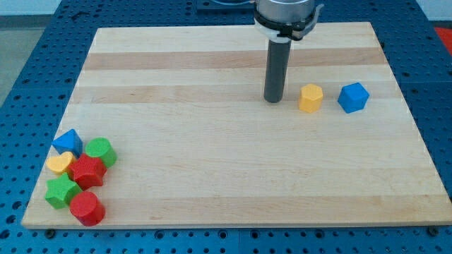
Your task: Slide the yellow hexagon to the blue cube
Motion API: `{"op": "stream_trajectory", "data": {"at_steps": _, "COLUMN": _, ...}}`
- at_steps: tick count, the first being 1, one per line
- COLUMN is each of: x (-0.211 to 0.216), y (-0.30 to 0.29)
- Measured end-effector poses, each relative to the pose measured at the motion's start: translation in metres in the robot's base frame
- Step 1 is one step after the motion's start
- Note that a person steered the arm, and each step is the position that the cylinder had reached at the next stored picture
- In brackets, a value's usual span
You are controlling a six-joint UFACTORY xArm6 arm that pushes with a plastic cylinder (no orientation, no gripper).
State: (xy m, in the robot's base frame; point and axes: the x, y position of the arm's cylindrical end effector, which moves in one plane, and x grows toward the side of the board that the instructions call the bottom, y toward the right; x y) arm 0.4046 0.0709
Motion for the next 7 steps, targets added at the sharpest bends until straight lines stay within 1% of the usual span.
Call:
{"op": "stream_trajectory", "data": {"at_steps": 4, "x": -0.009, "y": 0.071}}
{"op": "stream_trajectory", "data": {"at_steps": 7, "x": -0.009, "y": 0.074}}
